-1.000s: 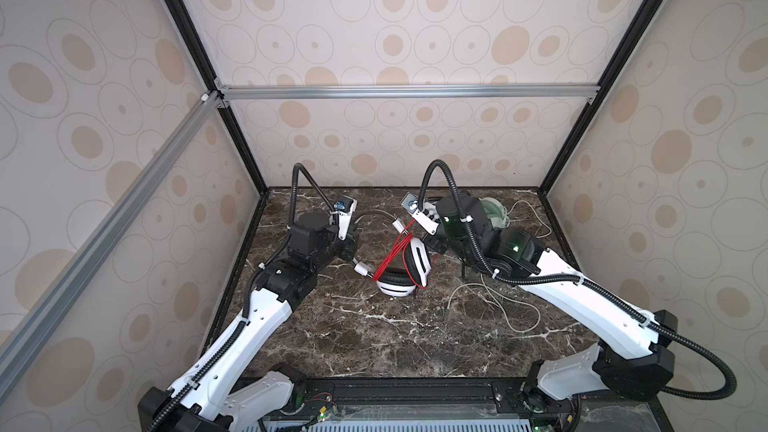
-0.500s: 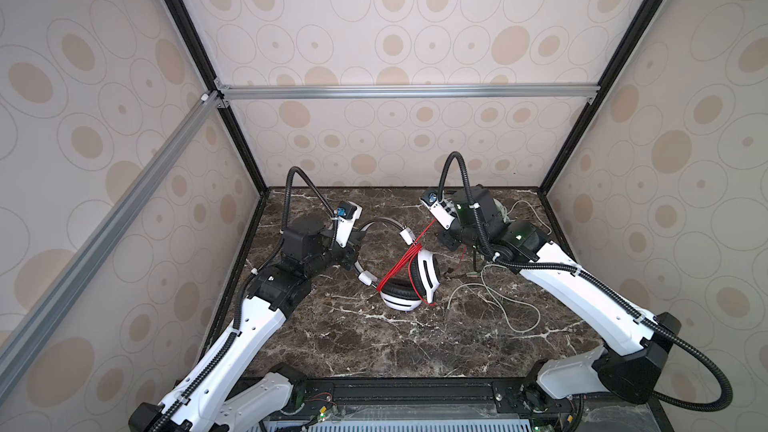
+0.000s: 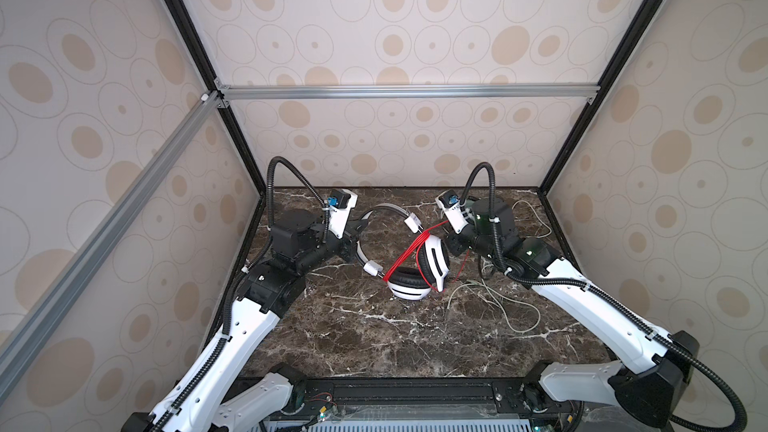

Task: Wrap the headphones
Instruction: 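Swing the right gripper up over the headphones while the left gripper lowers them, then pass the cable around the earcups with the right gripper while the left raises them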

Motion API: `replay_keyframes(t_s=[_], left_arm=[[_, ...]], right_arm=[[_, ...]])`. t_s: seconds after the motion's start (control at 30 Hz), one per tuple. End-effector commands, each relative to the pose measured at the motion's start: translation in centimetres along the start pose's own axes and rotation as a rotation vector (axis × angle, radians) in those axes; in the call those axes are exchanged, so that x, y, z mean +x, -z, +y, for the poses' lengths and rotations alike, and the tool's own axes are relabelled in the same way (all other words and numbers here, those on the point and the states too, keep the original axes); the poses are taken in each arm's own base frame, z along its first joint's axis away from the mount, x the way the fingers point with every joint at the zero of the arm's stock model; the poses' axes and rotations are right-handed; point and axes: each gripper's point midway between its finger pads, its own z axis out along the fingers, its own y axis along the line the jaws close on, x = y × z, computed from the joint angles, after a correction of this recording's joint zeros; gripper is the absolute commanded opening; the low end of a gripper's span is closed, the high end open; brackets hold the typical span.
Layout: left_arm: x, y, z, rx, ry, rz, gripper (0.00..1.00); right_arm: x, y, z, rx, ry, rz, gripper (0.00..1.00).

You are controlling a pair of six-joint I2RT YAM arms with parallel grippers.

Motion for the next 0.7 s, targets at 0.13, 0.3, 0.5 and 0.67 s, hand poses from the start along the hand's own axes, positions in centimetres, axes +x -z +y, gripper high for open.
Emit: replay_keyframes(t_s=[0.13, 0.3, 0.5, 0.67], left_arm=[[-8.5, 3.3, -3.0, 0.136, 0.01, -0.241, 0.0], [-10.2, 4.1, -3.9, 0.184, 0.014, -0.291, 0.0], [-12.9, 5.0, -4.8, 0.236, 0.023, -0.356, 0.0], [-16.2, 6.4, -5.7, 0.293, 0.034, -0.449, 0.0]], right_arm=[[-0.1, -0.9, 0.2, -0.066, -0.127, -0.105, 0.05], [-0.8, -0.8, 0.8, -0.12, -0.158, -0.179, 0.07], [-1.0, -1.1, 0.9, -0.148, -0.2, -0.221, 0.08], [-0.6, -1.7, 1.2, -0.167, -0.236, -0.24, 0.08]])
